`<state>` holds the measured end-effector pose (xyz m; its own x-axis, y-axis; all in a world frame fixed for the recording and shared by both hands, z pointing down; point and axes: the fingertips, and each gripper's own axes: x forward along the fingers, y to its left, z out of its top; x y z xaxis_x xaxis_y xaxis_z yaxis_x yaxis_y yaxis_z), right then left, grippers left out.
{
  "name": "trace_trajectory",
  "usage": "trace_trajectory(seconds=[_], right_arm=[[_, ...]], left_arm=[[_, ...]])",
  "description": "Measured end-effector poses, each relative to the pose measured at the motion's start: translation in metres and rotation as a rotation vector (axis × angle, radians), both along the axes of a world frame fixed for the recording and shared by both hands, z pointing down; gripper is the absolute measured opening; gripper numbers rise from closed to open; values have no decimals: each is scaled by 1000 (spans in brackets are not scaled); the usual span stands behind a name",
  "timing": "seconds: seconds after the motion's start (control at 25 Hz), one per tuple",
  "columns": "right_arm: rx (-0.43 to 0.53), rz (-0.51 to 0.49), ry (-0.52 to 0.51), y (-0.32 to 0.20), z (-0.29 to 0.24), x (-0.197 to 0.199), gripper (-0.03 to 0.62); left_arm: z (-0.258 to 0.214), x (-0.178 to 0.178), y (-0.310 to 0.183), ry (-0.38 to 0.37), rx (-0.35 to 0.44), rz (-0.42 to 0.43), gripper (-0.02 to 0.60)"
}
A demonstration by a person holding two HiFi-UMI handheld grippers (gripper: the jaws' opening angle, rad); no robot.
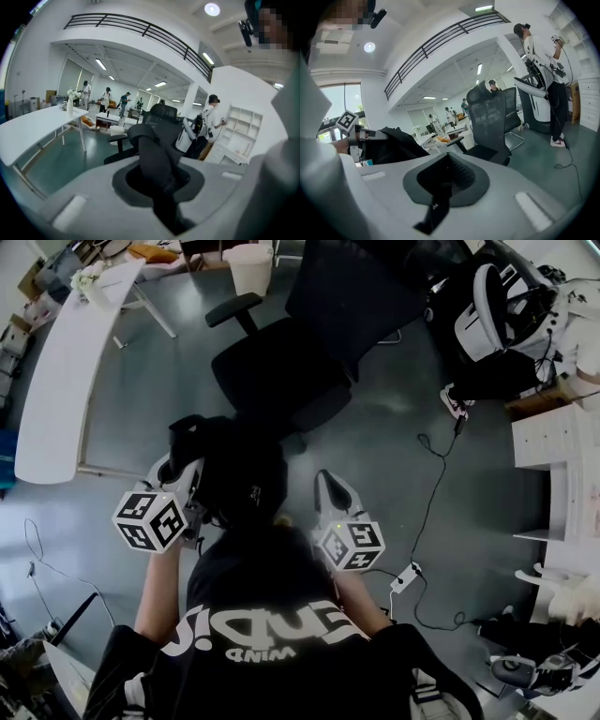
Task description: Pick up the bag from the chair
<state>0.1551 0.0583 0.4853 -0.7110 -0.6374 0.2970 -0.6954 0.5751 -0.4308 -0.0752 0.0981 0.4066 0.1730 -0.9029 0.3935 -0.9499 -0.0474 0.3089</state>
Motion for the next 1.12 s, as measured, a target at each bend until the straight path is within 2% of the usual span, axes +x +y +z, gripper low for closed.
trace_trajectory(seconds=[0.56,0.8,1.12], right_arm=[[45,0,26,2,-16,-28,2],[70,-5,27,1,-19,-52,2],[72,-11,36,1,-16,-58,2]], left_arm=[[35,-20,22,51,-24,9,52],[52,-37,22,54,-36,17,52],[60,-52,23,80,-43,-12,52]])
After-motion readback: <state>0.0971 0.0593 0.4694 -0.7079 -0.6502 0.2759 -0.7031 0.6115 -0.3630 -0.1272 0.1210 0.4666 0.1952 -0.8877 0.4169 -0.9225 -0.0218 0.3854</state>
